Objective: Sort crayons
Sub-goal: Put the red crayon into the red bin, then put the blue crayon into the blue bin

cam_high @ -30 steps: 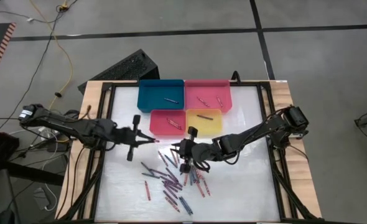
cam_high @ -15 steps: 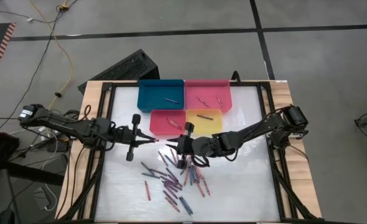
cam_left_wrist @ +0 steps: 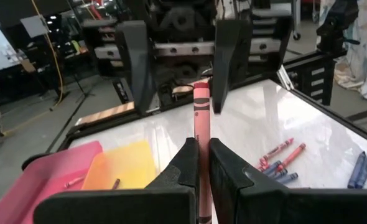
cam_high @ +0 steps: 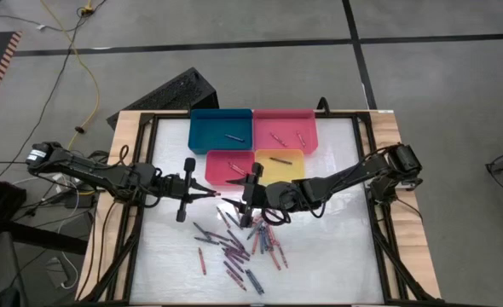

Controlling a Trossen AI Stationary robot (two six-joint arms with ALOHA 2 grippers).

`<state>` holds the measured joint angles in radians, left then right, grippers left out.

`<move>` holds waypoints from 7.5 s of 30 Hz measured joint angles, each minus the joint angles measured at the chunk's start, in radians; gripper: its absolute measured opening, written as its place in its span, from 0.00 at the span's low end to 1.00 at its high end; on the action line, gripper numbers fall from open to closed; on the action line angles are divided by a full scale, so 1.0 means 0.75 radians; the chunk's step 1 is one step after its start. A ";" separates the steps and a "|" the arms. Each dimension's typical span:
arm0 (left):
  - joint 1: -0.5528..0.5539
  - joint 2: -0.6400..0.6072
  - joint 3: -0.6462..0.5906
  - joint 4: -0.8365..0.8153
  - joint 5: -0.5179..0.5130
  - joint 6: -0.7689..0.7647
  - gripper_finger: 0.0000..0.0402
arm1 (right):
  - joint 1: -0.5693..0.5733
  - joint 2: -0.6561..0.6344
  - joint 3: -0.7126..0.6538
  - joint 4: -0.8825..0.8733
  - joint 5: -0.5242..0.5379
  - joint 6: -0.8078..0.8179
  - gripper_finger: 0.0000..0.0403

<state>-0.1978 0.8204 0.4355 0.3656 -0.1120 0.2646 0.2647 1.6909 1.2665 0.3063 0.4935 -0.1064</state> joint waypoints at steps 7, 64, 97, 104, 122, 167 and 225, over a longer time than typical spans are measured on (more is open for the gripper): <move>0.000 0.000 0.000 0.002 -0.006 0.016 0.01 | -0.002 0.000 0.000 0.048 -0.068 -0.011 0.55; 0.001 0.142 0.000 0.244 -0.013 0.096 0.01 | -0.044 -0.001 0.000 0.189 -0.216 -0.079 0.54; 0.002 0.148 0.000 0.289 -0.020 0.080 0.01 | -0.051 -0.002 0.000 0.101 -0.206 -0.070 0.02; 0.001 0.147 0.002 0.209 -0.125 0.031 0.10 | -0.053 -0.001 0.000 0.083 -0.176 -0.067 0.01; 0.001 0.147 0.001 -0.290 -0.631 -0.320 0.28 | -0.311 0.106 0.002 -0.270 -0.029 0.442 0.01; -0.330 0.149 0.000 -0.770 0.054 -0.330 0.28 | -0.326 0.149 0.000 -0.369 -0.103 0.525 0.37; -0.135 0.540 -0.003 -0.684 0.306 -0.161 0.00 | -0.308 0.004 0.000 -0.402 -0.131 0.537 0.37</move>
<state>-0.2989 1.2254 0.4335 -0.1474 0.1178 0.1438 0.0334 1.6941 1.2663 0.0046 0.3950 0.2960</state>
